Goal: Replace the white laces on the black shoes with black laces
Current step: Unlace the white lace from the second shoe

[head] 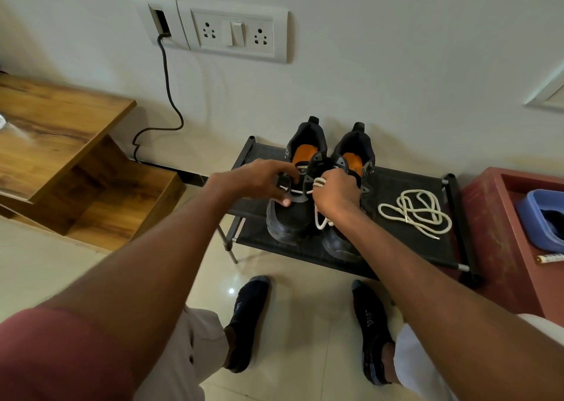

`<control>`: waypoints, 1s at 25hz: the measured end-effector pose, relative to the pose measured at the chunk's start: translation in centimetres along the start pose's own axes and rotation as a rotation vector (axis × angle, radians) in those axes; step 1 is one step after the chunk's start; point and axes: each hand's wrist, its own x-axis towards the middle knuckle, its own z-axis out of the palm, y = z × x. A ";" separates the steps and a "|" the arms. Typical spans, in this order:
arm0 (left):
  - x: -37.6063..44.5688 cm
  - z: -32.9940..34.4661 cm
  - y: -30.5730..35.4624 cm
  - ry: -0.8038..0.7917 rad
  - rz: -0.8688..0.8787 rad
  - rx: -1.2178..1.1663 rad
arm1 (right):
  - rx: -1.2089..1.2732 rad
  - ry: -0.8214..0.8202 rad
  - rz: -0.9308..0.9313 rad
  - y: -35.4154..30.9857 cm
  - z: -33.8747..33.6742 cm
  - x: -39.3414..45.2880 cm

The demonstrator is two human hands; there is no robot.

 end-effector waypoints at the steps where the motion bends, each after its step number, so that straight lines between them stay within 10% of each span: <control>1: -0.1 -0.3 -0.6 0.016 0.009 -0.054 | -0.018 -0.008 -0.054 0.1 -0.2 0.0; 16: 0.8 1.8 -1.7 0.148 -0.328 -0.742 | -0.076 -0.059 -0.097 0.0 -0.3 0.1; 25: 0.8 1.2 -1.6 0.163 -0.371 -0.568 | -0.003 -0.119 -0.018 -0.1 -0.3 0.6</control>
